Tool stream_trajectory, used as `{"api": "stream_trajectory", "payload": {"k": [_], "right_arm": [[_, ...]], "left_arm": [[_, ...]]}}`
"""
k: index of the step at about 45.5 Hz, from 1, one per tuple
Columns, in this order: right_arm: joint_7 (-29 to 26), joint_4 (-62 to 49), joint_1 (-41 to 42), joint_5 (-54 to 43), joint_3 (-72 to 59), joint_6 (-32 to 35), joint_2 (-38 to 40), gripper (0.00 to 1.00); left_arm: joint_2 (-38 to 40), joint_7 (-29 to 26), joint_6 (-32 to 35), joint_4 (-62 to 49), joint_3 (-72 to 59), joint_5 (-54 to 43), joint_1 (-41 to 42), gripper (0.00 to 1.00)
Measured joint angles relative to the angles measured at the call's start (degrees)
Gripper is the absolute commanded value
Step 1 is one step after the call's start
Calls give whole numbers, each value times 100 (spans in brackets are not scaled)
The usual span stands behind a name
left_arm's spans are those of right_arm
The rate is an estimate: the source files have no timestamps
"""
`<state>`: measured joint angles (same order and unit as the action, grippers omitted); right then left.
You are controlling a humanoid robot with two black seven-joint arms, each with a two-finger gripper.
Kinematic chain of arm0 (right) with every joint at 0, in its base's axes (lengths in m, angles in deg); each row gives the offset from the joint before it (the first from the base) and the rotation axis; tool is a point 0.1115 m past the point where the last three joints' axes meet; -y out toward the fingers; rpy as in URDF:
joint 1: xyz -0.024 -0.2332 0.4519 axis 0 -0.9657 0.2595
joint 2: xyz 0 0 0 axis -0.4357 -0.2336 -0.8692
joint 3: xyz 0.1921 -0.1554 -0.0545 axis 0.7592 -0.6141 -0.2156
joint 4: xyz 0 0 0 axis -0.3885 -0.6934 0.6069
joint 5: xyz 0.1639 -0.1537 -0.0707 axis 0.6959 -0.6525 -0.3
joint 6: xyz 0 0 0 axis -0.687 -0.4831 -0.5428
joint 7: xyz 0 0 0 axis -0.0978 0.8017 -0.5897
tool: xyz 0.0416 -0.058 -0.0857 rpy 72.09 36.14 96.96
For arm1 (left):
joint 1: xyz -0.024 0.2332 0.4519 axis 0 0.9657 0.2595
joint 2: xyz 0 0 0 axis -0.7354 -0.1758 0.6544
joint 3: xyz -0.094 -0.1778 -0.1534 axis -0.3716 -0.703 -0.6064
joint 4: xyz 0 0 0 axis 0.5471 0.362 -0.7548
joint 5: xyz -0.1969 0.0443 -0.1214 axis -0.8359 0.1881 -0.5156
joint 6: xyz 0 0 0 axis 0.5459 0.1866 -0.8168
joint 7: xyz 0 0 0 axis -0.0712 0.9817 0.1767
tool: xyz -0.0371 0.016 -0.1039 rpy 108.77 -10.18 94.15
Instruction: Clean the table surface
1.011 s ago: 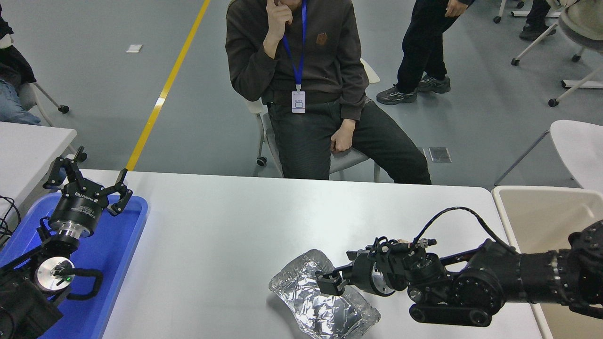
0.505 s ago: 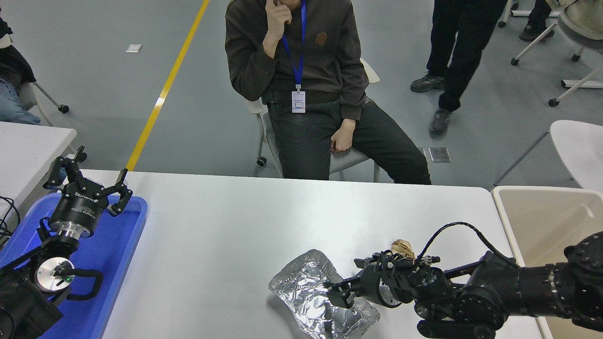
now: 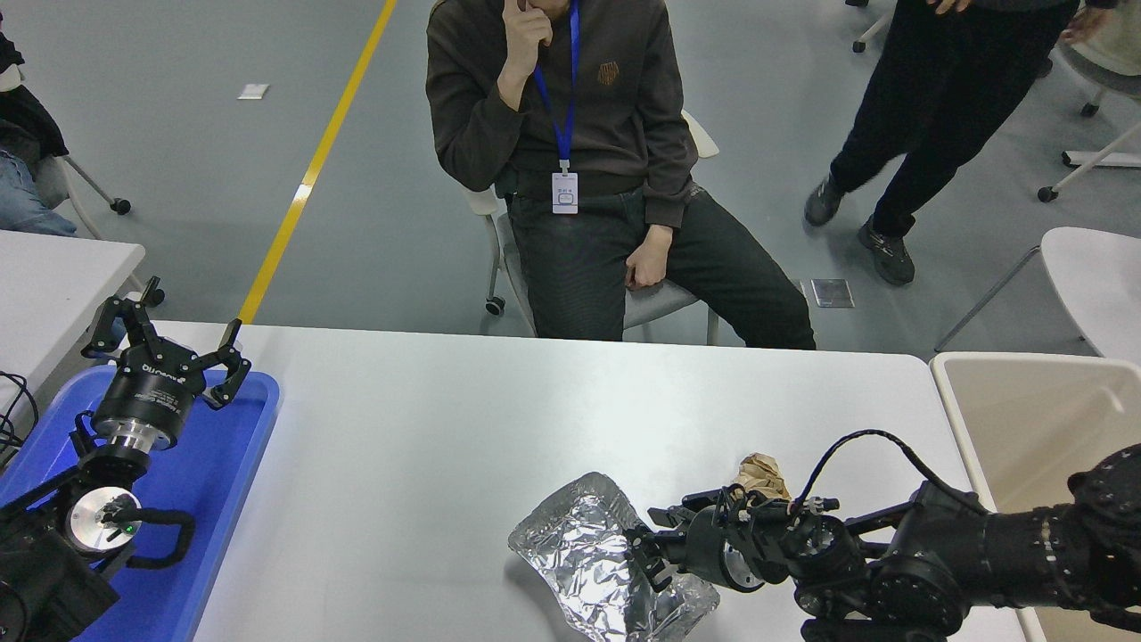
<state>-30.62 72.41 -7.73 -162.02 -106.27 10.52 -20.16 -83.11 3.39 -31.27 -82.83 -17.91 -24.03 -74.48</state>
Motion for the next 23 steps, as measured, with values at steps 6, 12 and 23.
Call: {"api": "stream_trajectory", "payload": {"k": [6,12,23], "right_arm": [[60,-22,-1,16,3,-3,41,0],[110,18,4,68,42,23,107,0],[152,442,270,587,154,390,443,0]], "left_arm": [[0,0,0,0,0,0,0,100],[0,0,0,0,0,0,0,100],[0,0,0,0,0,0,0,100]]}}
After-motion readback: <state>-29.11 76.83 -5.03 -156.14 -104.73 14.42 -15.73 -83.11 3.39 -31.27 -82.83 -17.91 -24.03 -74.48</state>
